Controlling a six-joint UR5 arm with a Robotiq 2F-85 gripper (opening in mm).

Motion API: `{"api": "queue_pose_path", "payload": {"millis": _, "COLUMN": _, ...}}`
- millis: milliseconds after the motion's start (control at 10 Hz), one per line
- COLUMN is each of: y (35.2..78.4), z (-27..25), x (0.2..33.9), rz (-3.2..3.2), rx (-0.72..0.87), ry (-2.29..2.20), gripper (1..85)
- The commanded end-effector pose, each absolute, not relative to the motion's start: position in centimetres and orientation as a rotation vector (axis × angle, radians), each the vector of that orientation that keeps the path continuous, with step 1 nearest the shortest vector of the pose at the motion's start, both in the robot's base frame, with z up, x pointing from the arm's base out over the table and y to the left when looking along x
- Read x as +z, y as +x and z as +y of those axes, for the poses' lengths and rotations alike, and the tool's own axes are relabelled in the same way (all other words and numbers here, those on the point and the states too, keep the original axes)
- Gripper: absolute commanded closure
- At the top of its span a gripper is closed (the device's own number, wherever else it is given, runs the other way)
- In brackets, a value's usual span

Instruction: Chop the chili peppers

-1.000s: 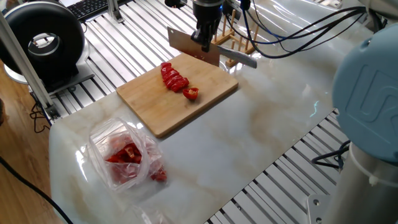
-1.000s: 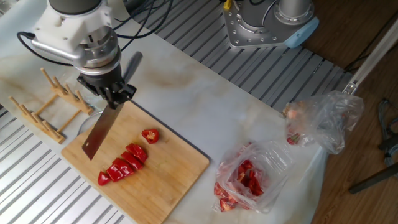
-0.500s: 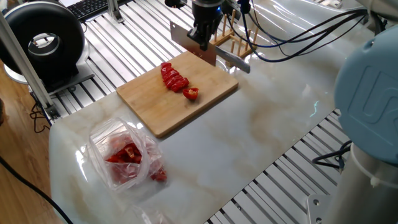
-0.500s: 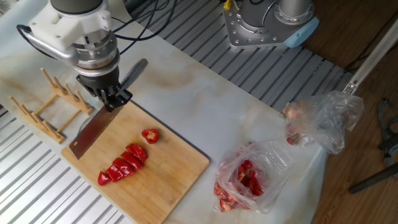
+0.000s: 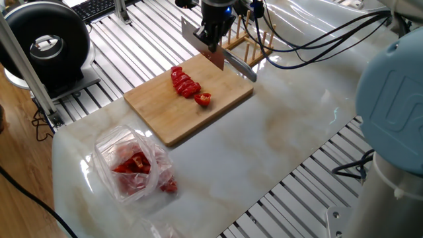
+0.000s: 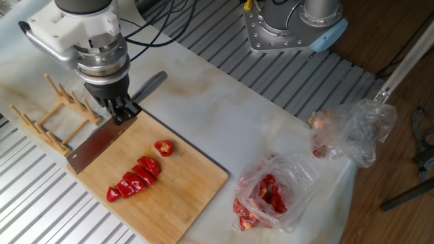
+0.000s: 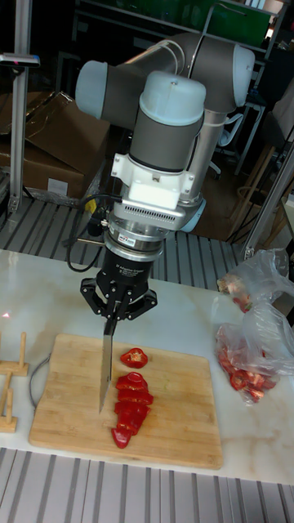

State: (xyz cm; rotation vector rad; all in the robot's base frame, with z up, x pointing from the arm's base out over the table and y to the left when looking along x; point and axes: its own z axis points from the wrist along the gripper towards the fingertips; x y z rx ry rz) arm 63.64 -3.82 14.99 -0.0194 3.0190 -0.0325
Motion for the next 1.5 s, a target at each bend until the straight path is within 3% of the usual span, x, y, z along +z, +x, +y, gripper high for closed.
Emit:
{"api": "queue_pose_path", "payload": {"millis": 0, "y": 65.0, "z": -1.9, "x": 15.7, "rz": 2.99, "rx": 0.021, "ry": 0.078, "gripper": 84.3}}
{"api": "queue_pose_path", "payload": {"millis": 500, "y": 65.4, "z": -0.2, "x": 16.7, "rz": 3.007, "rx": 0.107, "ry": 0.138, "gripper": 84.3}}
{"api": "queue_pose_path", "payload": {"millis": 1400, "y": 64.7, "z": -4.3, "x": 17.6, "rz": 3.056, "rx": -0.036, "ry": 0.179, "gripper": 84.3}}
